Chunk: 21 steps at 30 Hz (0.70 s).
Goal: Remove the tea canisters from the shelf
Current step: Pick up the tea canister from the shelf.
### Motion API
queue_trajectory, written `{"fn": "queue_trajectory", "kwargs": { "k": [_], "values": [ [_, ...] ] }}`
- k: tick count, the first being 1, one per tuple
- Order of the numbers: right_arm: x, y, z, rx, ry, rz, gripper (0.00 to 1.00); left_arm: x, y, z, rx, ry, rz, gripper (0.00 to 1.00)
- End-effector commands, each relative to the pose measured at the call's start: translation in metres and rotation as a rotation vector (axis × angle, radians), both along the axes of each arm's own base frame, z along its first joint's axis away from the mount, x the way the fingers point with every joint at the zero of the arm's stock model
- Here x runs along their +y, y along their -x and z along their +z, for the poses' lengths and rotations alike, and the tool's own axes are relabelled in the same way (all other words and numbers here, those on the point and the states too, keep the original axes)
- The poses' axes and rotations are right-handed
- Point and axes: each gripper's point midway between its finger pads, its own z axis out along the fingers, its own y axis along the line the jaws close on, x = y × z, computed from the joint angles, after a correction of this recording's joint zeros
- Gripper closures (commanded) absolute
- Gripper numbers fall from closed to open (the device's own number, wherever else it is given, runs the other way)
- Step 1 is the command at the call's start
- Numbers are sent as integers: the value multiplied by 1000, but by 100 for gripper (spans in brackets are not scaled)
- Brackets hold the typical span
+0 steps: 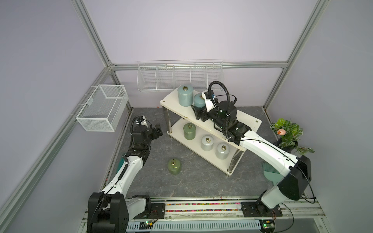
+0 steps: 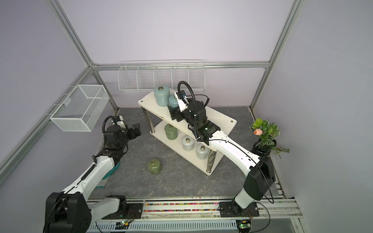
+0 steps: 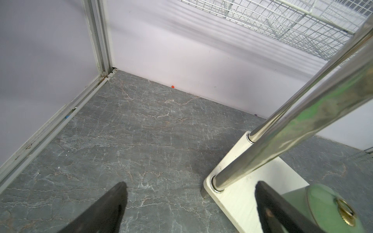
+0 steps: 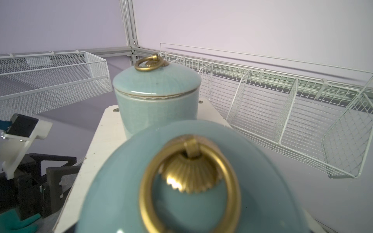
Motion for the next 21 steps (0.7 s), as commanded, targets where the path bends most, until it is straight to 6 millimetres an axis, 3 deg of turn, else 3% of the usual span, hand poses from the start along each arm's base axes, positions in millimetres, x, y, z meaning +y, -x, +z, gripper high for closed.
{"fn": "queue_trajectory", "kwargs": {
  "k": [1,6,11,21],
  "values": [
    [-5,-8,16,-34,-51,-29,11,0,-1,-3,-1,-19,-2,0],
    [-5,-8,16,-34,-57,-29,2,0,-1,-4,1,-22,0,0],
    [-4,-8,14,-26,-59,-23,14,1,-1,-6,7,-26,5,0],
    [-2,-2,14,-19,-64,9,27,2,-2,-7,8,-34,9,0]
  ]
}}
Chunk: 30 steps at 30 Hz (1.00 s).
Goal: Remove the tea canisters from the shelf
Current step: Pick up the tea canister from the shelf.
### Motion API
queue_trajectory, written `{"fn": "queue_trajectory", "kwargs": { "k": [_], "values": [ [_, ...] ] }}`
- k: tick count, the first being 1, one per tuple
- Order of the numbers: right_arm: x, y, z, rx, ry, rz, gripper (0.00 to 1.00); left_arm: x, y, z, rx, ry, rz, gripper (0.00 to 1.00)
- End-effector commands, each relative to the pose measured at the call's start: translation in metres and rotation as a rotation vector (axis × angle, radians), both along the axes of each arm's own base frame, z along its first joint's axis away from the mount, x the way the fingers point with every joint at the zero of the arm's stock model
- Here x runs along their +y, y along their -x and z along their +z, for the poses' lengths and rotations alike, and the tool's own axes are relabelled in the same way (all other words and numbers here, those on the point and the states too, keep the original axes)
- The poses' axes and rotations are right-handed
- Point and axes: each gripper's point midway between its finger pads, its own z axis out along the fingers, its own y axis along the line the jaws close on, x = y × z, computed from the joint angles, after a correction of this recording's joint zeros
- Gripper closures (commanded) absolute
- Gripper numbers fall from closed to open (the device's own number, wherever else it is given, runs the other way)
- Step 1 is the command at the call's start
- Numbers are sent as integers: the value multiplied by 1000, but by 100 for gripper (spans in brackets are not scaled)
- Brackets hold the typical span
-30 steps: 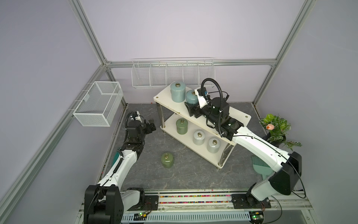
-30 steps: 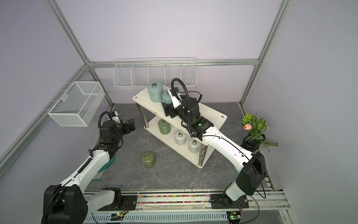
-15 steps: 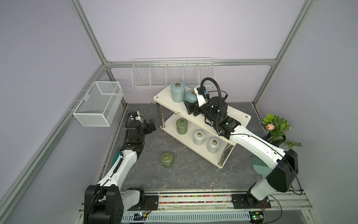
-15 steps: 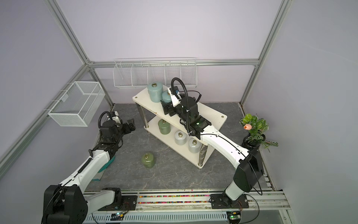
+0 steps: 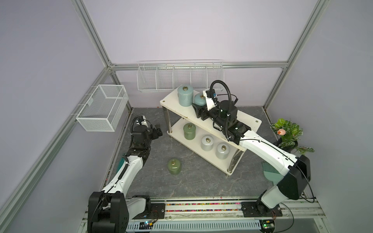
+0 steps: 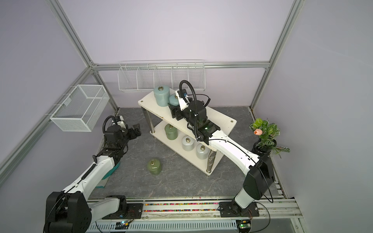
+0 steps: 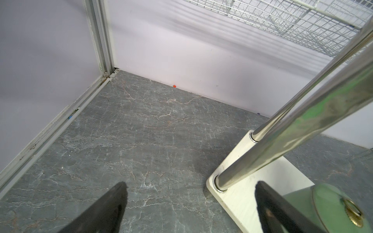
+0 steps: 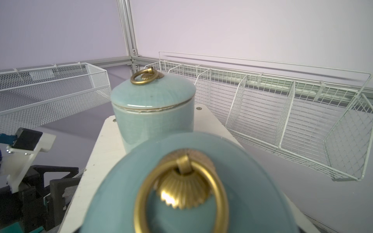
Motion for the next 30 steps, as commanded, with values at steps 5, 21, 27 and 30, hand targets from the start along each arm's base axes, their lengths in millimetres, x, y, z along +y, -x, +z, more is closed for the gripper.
{"fn": "queue_trajectory", "kwargs": {
  "k": [5,21,27,30],
  "values": [
    [0,14,17,-13,-18,60,26,1,-1,-2,-1,-18,9,0],
    [-15,68,46,-64,-22,160,26,4,-1,-5,12,-26,21,0],
    [-12,92,54,-78,-33,224,26,4,-1,-8,20,-25,23,0],
    [-6,104,54,-82,-29,260,26,4,-2,-8,22,-25,22,0]
  ]
}}
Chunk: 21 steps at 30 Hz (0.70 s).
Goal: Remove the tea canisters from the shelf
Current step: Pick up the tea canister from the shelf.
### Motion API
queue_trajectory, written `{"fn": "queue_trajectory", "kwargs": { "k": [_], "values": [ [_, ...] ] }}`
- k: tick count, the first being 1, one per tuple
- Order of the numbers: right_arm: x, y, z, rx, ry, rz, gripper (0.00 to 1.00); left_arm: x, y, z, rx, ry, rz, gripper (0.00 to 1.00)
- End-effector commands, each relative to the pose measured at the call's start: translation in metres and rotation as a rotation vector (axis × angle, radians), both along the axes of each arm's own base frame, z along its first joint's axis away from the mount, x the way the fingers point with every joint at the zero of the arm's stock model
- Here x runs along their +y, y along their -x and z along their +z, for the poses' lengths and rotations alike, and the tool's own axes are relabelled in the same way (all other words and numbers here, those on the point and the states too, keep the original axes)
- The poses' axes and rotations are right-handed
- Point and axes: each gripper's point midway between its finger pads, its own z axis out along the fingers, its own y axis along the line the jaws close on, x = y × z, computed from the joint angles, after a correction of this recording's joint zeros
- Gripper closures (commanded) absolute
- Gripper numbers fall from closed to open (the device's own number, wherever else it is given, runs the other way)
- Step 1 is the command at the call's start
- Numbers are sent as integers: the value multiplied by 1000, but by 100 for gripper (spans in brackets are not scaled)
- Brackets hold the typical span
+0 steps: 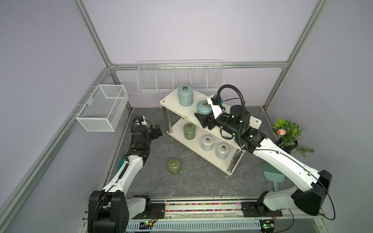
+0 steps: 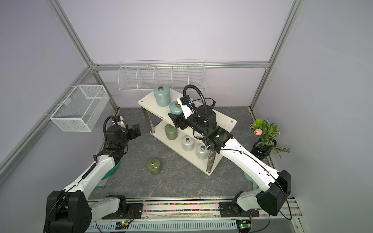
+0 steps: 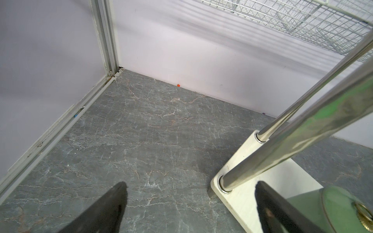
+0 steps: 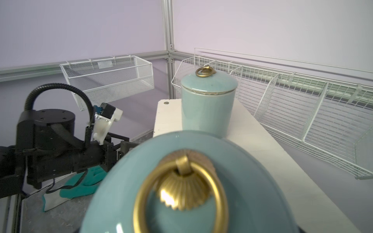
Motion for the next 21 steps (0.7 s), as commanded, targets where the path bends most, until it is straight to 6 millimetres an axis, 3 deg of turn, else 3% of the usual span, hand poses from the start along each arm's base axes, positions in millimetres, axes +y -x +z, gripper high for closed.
{"fn": "queue_trajectory", "kwargs": {
  "k": [1,21],
  "values": [
    [3,27,38,-102,-70,68,26,1,-1,-3,11,-14,5,0],
    [62,97,-3,-51,-25,298,27,2,5,6,5,-17,12,0]
  ]
}}
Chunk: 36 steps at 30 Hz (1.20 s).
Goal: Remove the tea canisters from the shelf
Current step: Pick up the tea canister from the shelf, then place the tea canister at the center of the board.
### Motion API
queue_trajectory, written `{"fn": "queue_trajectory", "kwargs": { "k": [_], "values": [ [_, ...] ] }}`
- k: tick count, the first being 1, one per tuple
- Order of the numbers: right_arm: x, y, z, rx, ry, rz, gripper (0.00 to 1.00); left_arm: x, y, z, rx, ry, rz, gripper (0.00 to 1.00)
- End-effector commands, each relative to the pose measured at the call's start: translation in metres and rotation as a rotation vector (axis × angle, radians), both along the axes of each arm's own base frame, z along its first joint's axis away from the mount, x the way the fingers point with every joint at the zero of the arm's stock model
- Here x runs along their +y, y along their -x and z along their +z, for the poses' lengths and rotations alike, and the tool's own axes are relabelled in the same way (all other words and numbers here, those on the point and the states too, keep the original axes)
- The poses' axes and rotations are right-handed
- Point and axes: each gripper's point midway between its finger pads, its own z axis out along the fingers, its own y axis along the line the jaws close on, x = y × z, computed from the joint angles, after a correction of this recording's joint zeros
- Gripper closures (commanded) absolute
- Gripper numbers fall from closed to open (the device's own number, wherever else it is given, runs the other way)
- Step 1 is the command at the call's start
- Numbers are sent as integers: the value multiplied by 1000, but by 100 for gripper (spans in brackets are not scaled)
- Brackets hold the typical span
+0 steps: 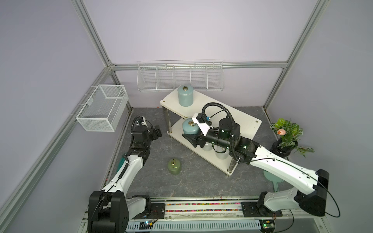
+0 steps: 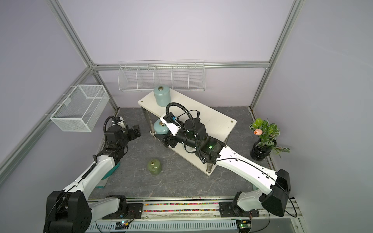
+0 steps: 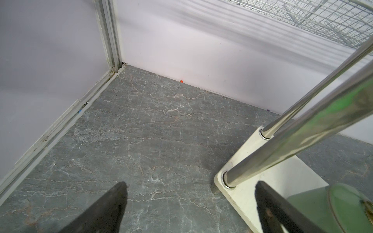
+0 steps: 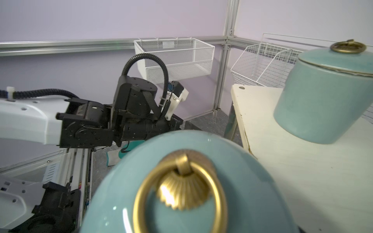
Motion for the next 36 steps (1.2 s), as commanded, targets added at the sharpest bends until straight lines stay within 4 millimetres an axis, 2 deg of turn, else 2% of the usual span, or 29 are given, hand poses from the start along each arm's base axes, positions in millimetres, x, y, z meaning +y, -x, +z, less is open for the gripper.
{"fn": "queue_trajectory", "kwargs": {
  "k": [1,11,20,29,30,36],
  "values": [
    [3,15,27,-55,-95,39,27,-1,2,12,-20,-10,0,0],
    [15,43,5,-29,-99,92,28,-1,4,19,-23,-21,3,0],
    [4,58,-11,-12,-132,94,28,-6,9,27,-33,-12,-7,0],
    [-4,65,-46,44,-153,96,28,-17,14,31,-22,-69,-17,0],
    [-4,66,-61,63,-134,95,28,-18,14,31,-20,-69,-16,0],
    [-2,70,-93,119,-103,92,28,-19,15,32,-17,-69,-20,0]
  ]
}}
